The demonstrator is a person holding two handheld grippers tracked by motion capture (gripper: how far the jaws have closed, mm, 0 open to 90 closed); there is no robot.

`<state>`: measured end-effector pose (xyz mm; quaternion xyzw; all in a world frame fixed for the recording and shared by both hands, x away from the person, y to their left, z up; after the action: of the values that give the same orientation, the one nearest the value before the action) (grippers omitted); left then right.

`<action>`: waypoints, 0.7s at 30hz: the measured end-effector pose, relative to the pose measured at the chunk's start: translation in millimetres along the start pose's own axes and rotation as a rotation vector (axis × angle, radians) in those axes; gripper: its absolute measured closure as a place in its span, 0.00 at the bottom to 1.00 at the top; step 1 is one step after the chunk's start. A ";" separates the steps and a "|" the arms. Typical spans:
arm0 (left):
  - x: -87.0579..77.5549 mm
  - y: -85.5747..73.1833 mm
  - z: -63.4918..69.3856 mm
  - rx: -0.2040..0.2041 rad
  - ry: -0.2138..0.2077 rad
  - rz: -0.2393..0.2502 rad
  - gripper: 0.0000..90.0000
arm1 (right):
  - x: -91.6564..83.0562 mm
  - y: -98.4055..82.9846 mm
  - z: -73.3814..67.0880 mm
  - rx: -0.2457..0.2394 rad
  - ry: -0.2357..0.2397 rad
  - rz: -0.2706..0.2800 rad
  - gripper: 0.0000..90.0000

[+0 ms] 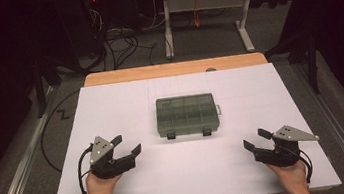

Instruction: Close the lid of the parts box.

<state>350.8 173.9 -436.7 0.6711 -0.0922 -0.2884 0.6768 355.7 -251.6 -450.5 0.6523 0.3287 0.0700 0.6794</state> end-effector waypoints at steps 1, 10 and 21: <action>0.3 0.1 0.4 0.001 0.000 0.002 0.27 | 0.4 -0.1 0.0 0.001 0.003 -0.001 0.34; 1.3 0.7 -1.3 -0.022 -0.002 0.008 0.27 | 1.6 1.4 0.8 0.004 0.010 0.009 0.33; 1.6 0.9 -1.9 -0.021 0.004 0.009 0.27 | 0.0 3.8 2.8 0.021 0.013 0.027 0.33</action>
<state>353.2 174.6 -436.4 0.6640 -0.0908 -0.2851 0.6852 358.4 -253.4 -447.2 0.6632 0.3249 0.0798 0.6695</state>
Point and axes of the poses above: each handheld gripper's, and its own axes: x roughly forward along the jaws, y roughly out of its top, z roughly to its right, the point moved 6 cm from there along x, roughly forward along the jaws, and after that the axes turned 7 degrees about z, right-handed, at the moved point
